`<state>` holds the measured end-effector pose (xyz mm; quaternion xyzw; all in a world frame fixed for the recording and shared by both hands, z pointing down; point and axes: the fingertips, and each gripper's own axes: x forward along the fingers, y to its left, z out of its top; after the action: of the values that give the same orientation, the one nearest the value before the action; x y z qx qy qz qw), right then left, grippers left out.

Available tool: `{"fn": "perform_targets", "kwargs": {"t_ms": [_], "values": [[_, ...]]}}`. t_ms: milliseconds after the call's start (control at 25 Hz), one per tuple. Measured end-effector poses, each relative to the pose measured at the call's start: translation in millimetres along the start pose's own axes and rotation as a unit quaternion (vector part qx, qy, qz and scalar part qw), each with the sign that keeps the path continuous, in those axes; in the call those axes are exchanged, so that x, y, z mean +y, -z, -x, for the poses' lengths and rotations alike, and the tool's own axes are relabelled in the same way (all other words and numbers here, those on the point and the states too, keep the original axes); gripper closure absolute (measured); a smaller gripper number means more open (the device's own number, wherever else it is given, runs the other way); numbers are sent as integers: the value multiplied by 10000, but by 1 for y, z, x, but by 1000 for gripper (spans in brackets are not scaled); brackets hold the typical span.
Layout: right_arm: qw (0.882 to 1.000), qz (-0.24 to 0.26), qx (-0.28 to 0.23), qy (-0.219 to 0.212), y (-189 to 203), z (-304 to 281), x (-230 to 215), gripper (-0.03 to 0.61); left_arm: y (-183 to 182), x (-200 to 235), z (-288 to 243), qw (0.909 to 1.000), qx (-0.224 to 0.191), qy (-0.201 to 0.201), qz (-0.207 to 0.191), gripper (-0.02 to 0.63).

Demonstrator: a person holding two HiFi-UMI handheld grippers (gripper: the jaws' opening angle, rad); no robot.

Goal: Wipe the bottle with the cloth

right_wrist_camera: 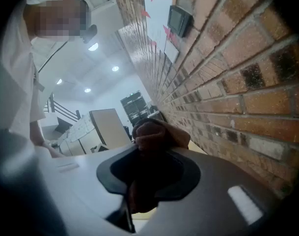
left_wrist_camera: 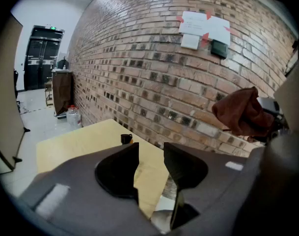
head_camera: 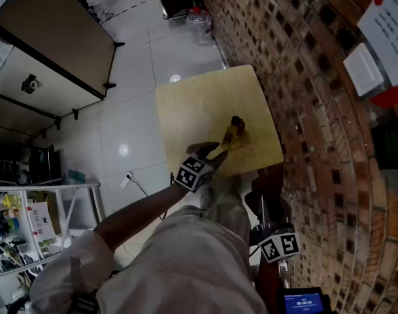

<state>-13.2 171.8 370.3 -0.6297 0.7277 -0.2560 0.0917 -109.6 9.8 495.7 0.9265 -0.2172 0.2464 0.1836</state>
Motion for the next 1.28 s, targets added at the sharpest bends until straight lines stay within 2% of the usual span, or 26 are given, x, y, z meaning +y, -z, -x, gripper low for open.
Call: {"fn": "perform_targets", "kwargs": {"t_ms": [80,280,440,560,720,880,960,1080,1160,1280], "values": [[9998,94,119,-131,-10,-13,-14,495,0,11,-24,9996,164,-229,13,431],[9965,581,450,-402,-28,-57,-55,495,-4,40,-78,9965,430,-628,336,409],[9935,625,688,-650,-30,-91,-75,494,0,66,-114,9931,820,-808,208,396],[9897,785,891,-799,-25,-106,-78,492,4,76,-139,9906,1148,-745,19,391],[9876,887,1026,-795,-21,-113,-80,489,18,77,-163,9860,1553,-530,-301,390],[9904,784,952,-620,-23,-111,-83,490,25,79,-177,9842,1663,-449,-402,390],[9919,737,877,-548,-26,-111,-86,490,23,81,-187,9834,1666,-402,-602,390],[9927,682,868,-488,-24,-112,-98,490,28,82,-197,9782,1897,-340,-772,390],[9931,637,871,-469,-24,-112,-106,489,34,81,-200,9739,2099,-308,-809,400],[9929,668,869,-467,-26,-114,-110,489,38,82,-195,9721,2223,-321,-676,421]]}}
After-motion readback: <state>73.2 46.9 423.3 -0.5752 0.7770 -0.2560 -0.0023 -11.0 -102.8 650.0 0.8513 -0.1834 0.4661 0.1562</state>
